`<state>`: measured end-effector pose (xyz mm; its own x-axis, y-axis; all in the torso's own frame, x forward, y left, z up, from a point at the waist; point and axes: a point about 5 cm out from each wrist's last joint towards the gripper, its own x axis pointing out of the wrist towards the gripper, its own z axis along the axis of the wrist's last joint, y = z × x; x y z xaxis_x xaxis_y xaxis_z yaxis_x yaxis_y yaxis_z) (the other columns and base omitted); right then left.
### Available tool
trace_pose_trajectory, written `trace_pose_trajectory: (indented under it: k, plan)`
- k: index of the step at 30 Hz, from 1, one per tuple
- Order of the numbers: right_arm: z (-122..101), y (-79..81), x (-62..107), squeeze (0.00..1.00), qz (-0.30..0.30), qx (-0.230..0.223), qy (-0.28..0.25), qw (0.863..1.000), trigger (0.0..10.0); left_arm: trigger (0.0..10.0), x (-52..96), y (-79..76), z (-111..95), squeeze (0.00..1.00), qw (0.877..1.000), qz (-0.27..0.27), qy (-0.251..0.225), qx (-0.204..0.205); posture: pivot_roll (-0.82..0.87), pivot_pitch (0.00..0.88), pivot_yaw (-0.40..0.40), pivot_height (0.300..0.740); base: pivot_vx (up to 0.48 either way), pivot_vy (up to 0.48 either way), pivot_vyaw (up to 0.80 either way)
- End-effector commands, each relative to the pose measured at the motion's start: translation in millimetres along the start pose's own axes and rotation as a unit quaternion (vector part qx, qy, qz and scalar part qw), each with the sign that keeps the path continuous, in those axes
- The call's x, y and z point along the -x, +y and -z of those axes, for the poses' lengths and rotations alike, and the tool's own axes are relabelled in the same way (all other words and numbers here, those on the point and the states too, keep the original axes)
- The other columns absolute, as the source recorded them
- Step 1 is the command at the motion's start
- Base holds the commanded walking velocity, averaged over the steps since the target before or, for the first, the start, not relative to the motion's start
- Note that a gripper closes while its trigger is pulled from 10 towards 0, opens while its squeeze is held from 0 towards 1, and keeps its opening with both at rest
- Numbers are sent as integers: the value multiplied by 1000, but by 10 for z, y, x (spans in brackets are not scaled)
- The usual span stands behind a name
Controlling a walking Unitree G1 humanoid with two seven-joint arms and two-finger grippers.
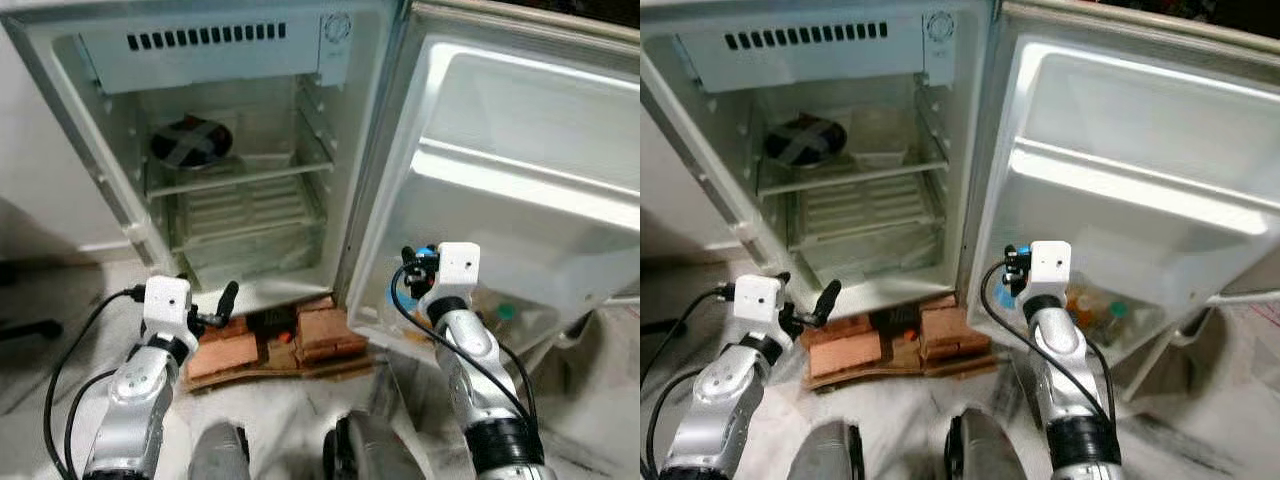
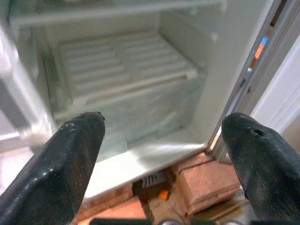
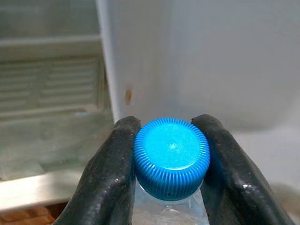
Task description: Restocking fridge
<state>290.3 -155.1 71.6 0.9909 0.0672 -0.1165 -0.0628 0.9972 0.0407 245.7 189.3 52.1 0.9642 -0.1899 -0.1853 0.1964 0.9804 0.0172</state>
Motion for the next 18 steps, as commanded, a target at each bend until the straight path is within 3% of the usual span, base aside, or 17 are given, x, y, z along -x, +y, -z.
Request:
trace_pose_trajectory:
  k: [1,12,18]
  plan:
    - [2,-25,3,0,6,-1,-2,1000,10000,10000,18,3,24,0,1000,-6,4,-1,32,104,-46,622,0,0,0]
    - [-58,-32,-17,0,9,12,-23,1000,10000,10000,27,188,-14,0,998,-62,-3,-22,32,104,-43,622,0,0,0]
    - [-86,-42,-35,0,14,17,-32,999,10000,10000,8,180,-42,0,997,-69,-11,-20,30,102,-43,622,0,0,0]
